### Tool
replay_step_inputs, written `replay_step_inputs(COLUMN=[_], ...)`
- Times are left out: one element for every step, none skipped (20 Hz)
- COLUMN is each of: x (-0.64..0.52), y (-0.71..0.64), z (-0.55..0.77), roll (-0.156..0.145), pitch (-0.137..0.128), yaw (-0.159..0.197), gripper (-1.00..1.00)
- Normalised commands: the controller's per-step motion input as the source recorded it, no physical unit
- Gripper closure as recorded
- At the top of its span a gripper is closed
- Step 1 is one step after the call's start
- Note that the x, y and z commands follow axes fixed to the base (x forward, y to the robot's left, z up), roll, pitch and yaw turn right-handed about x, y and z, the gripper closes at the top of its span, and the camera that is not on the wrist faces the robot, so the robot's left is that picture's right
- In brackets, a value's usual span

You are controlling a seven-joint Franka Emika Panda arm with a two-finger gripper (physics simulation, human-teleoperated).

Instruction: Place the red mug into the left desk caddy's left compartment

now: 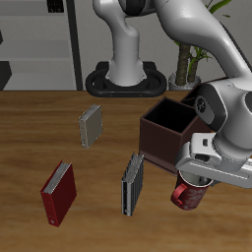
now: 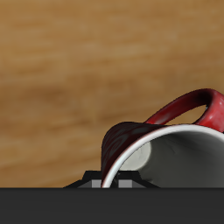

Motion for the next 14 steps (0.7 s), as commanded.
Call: replay_step_inputs(x=[-0.11,-0.23,-0.32,-0.27,-0.3,-0.27,-0.19,-0.39,-0.37,-0.43,-0.47,-0.43,-0.31,-0.58], y=[-0.13,-0.12,-0.02,-0.11,-0.05,-0.09,-0.04,-0.15,-0.03,-0.05,-0.15,-0.05,-0.02,-0.06], z=[0.51,0.6,0.79,0.67,0.73,0.72,0.39,0.93,0.8,0.78,0.94,0.75,0.53,0.85], roll=[0.021,-0.041,0.041,0.033,0.014,0.018,-0.001,0.004,0.019,0.025,-0.033,0.038,0.019,-0.023], pitch=[-0.07,-0.067,-0.094,-0.061,-0.092,-0.066,-0.048,-0.098,-0.111,-0.095,-0.097,-0.087,-0.075,-0.091], yaw=[0.008,-0.03,0.041,-0.016,0.053,0.028,0.017,0.0,0.079,0.028,0.016,0.002,0.034,0.062], gripper=[1.0,1.0,1.0,1.0,1.0,1.0,1.0,1.0,1.0,1.0,1.0,1.0,1.0,1.0])
